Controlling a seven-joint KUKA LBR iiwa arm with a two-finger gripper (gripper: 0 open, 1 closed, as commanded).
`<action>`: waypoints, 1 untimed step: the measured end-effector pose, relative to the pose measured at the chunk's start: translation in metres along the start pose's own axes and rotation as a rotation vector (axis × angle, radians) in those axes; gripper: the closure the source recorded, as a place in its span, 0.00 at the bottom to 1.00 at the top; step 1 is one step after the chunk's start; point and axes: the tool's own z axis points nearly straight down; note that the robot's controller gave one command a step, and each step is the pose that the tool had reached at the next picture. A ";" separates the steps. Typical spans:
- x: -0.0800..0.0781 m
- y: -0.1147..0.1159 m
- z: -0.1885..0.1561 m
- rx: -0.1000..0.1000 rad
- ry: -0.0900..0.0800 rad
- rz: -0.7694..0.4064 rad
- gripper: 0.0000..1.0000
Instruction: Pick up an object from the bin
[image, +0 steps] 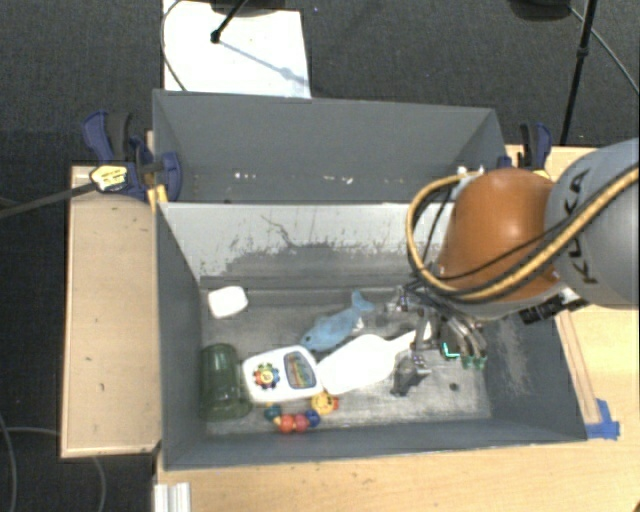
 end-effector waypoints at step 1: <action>-0.002 0.000 -0.004 0.000 -0.008 0.001 0.00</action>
Offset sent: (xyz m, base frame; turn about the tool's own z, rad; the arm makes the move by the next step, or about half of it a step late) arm 0.0355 -0.0080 -0.1053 -0.1888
